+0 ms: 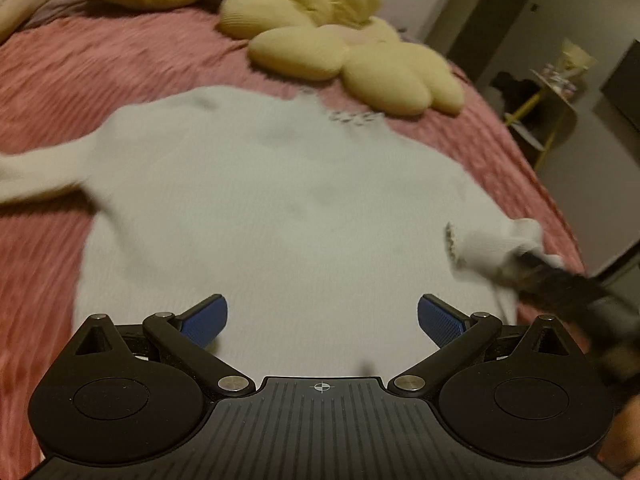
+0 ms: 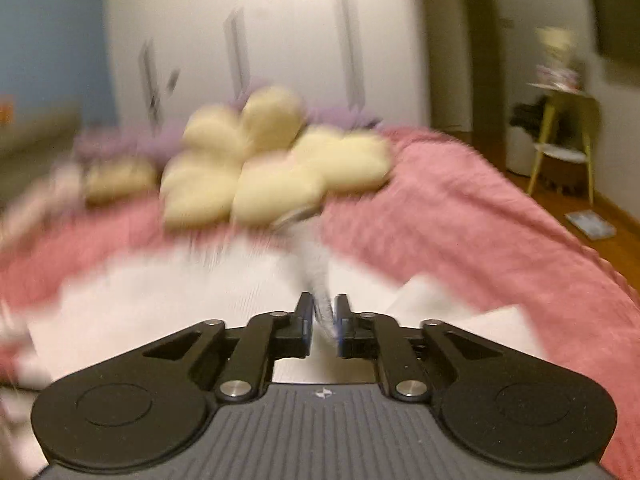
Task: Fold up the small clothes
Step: 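Reach both tools to the sleeve cuffs and close both grippers on them, then carry both cuffs across the sweater body and open both grippers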
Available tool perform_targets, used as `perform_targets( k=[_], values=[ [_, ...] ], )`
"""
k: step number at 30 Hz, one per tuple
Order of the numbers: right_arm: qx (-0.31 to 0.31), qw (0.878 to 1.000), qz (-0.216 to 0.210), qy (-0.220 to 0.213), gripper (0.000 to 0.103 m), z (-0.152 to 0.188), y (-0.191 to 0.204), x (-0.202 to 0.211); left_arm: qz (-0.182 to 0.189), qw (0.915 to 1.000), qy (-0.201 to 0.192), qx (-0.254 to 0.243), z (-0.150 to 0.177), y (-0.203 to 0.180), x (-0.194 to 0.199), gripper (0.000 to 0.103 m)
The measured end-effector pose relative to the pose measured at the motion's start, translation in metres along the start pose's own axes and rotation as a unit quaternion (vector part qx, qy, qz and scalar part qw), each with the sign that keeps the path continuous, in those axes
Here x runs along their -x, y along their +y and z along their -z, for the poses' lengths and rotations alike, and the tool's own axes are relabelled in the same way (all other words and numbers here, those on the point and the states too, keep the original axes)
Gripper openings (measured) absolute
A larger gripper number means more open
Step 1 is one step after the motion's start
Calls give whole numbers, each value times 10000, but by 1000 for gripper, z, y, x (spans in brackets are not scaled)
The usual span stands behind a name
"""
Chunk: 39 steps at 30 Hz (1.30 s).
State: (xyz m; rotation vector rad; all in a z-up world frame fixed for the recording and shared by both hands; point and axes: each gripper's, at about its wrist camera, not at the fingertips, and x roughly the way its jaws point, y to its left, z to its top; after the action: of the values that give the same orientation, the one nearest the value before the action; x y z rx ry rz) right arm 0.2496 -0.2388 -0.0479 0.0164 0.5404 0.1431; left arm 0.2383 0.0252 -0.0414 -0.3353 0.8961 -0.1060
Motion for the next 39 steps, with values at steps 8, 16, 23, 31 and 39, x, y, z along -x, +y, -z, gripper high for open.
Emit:
perform_targets(
  k=[8, 16, 23, 31, 39],
  values=[
    [1466, 9877, 540, 114, 42, 42, 31, 3, 835, 9960, 292, -119, -20, -46, -42, 103],
    [170, 9938, 1102, -4, 47, 45, -37, 39, 1397, 9835, 1131, 206, -37, -95, -131, 88],
    [250, 9852, 1675, 271, 46, 63, -70, 30, 1600, 9793, 1236, 81, -40, -113, -141, 66],
    [42, 9826, 1805, 437, 32, 58, -78, 5, 1794, 9726, 1453, 286, -39, -111, -151, 15],
    [-83, 9863, 1631, 250, 34, 45, -78, 6, 1656, 9844, 592, -54, -66, -96, -107, 13]
  ],
)
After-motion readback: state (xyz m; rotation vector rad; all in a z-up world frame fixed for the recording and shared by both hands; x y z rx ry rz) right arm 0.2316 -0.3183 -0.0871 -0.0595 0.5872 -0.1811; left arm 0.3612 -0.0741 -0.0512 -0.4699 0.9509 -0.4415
